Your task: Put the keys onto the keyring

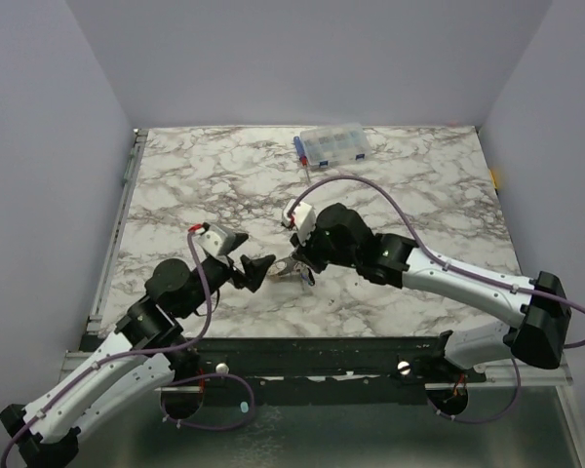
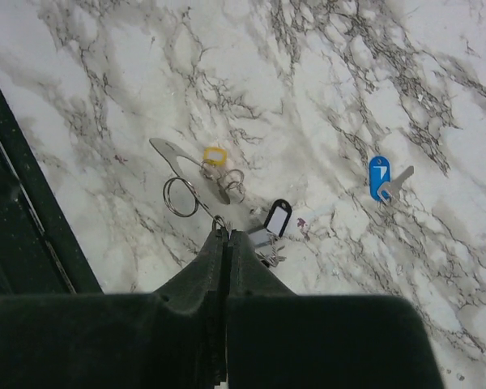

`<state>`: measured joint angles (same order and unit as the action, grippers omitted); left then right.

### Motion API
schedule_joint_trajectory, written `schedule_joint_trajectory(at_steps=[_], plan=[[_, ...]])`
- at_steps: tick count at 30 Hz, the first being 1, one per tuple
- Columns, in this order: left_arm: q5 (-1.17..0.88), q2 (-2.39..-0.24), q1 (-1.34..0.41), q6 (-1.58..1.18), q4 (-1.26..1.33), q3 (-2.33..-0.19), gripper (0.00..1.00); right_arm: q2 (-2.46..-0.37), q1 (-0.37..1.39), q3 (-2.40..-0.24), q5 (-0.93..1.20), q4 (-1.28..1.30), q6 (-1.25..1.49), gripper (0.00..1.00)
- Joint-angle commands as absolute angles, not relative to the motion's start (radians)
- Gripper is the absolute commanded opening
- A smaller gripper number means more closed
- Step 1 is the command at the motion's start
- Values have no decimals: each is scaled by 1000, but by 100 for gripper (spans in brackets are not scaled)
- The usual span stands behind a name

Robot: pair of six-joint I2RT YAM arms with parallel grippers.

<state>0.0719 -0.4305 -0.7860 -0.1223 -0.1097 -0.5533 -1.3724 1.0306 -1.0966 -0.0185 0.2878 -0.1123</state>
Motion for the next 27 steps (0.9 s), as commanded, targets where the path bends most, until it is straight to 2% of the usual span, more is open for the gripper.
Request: schedule_joint_trajectory(at_steps=[1,9,16,22,27], plan=[[-158,-479,-783,-71,6,-484,86,-1294,994,-1113,72,321,-47,1],[-305,-394,-783,96,116,-459,87,-1197,991,-1207,75,452,-41,1],[-487,-422,-784,283,192,-421,85,-1125,991,-1279,109,535,-22,1],[-520,-496,-783,346,248,-445,83,-1094,991,-1285,143,558,-3,1],[-556,-567,-785,382,281,-471,73,-1088,991,-1287,153,565,12,1]])
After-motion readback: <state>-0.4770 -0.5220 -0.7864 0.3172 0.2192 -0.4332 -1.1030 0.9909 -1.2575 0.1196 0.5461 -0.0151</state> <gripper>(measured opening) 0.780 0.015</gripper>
